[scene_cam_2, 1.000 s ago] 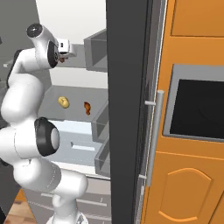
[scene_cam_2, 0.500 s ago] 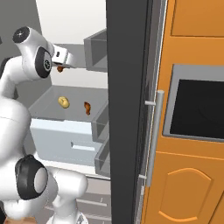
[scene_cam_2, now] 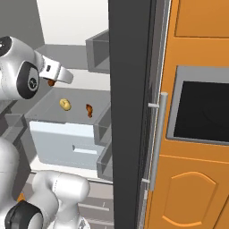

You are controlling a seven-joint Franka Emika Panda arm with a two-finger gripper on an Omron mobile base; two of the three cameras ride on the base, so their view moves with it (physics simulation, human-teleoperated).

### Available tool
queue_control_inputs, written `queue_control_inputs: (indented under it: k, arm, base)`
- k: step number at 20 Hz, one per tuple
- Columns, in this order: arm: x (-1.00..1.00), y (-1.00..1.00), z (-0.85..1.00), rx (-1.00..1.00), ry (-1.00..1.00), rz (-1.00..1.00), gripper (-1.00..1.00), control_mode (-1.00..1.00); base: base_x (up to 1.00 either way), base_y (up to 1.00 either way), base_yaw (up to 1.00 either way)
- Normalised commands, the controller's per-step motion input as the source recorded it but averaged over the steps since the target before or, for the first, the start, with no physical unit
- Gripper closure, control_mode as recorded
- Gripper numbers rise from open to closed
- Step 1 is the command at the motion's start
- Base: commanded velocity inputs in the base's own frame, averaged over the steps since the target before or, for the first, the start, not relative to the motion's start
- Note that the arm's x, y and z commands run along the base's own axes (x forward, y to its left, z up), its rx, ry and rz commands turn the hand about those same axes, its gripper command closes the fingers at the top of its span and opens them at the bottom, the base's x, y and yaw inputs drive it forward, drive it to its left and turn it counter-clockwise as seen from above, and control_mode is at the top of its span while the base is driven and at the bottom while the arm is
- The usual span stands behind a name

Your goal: Place one potato and one chicken drumstick in each tupperware on the nearby counter, to pack two identical lunches.

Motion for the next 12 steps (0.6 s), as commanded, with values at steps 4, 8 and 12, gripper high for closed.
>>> queue_control_inputs:
  k: [4,8,12]
  arm:
    - [-0.50,0.00,0.00,0.00,0.00,0.05,1.00,1.00]
    - [0.00,0.00,0.00,0.00,0.00,0.00,1.00,1.00]
    - [0.00,0.00,0.00,0.00,0.00,0.00,1.00,1.00]
  base:
    - [-0.16,0.00,0.02]
    - [-0.91,0.00,0.10]
    - [-1.00,0.00,0.05]
